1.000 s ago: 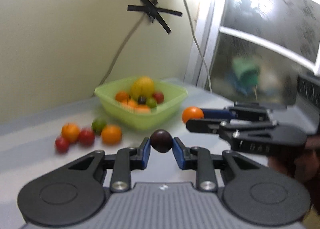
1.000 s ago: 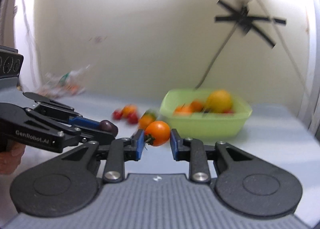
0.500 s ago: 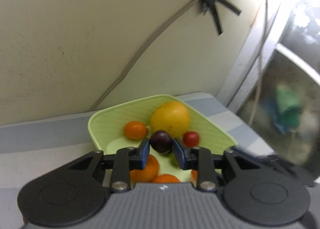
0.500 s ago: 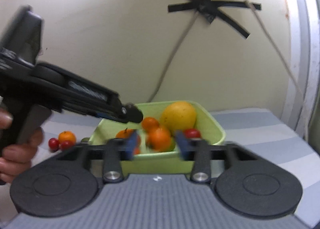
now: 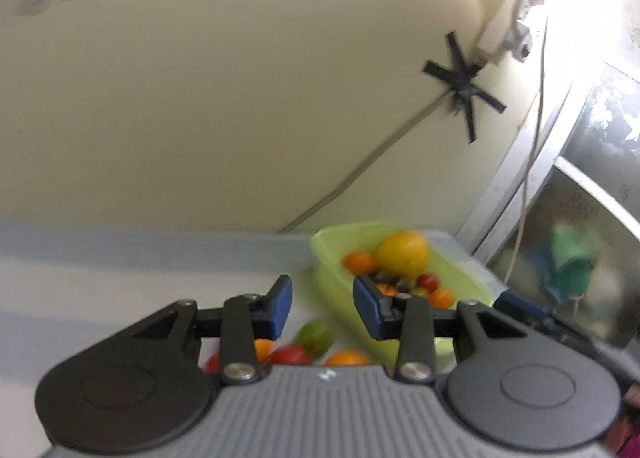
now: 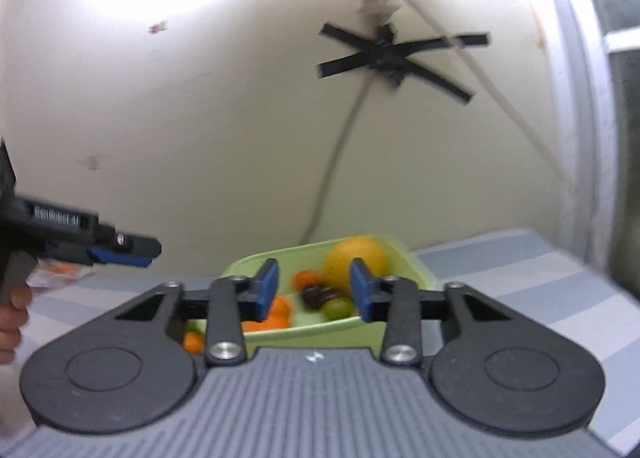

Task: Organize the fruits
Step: 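Open both grippers over the green basin to drop the tomatoes, then grasp a tangerine with the left gripper while the right gripper grasps a red tomato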

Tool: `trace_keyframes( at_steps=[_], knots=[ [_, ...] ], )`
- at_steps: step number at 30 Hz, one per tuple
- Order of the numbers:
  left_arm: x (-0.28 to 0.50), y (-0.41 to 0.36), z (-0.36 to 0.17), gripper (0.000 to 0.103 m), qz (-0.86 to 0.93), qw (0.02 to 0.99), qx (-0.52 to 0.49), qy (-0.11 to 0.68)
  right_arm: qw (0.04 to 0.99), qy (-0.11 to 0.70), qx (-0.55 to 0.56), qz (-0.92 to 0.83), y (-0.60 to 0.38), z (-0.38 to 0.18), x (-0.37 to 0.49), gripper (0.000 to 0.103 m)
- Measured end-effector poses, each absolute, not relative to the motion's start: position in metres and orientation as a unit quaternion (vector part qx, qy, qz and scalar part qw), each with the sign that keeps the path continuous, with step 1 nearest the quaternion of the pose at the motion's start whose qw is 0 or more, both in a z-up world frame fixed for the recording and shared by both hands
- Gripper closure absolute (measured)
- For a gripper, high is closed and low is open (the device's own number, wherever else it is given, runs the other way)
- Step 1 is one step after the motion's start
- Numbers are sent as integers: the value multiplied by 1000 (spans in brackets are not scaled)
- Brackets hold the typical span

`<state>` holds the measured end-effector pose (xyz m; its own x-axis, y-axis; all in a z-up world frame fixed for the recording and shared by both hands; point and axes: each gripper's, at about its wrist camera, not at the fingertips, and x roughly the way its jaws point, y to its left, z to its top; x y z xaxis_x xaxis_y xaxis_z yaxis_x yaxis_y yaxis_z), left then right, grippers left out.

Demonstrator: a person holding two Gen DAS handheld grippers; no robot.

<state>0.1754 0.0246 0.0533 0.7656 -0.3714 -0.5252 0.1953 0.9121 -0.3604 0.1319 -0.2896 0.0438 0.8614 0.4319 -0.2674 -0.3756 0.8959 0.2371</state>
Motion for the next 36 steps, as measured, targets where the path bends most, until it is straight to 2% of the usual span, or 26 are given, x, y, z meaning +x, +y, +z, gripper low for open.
trace_keyframes(
  at_steps=[4, 7, 12, 19, 27, 30, 31, 32, 36],
  knots=[
    [164, 47, 33, 63, -128, 923, -157, 327, 941, 179, 67, 280, -264, 45, 120, 76],
    [168, 63, 19, 62, -126, 910, -195, 342, 925, 204, 25, 321, -234, 42, 110, 76],
    [173, 65, 15, 50, -133, 915, -178, 338, 916, 219, -60, 331, -192, 33, 102, 75],
    [207, 59, 16, 47, -152, 911, -168, 344, 911, 233, -70, 333, -167, 31, 107, 75],
    [231, 48, -1, 49, -162, 899, -146, 380, 902, 237, -143, 332, -131, 26, 139, 75],
    [229, 51, -6, 57, -168, 898, -152, 377, 893, 244, -179, 332, -118, 19, 147, 75],
    [229, 53, -7, 67, -172, 897, -157, 375, 890, 248, -189, 332, -114, 16, 149, 73],
    [230, 54, -7, 67, -169, 898, -158, 374, 890, 245, -202, 327, -110, 12, 150, 71],
    [226, 58, -1, 68, -161, 900, -174, 367, 891, 223, -243, 312, -99, 8, 143, 73]
  ],
)
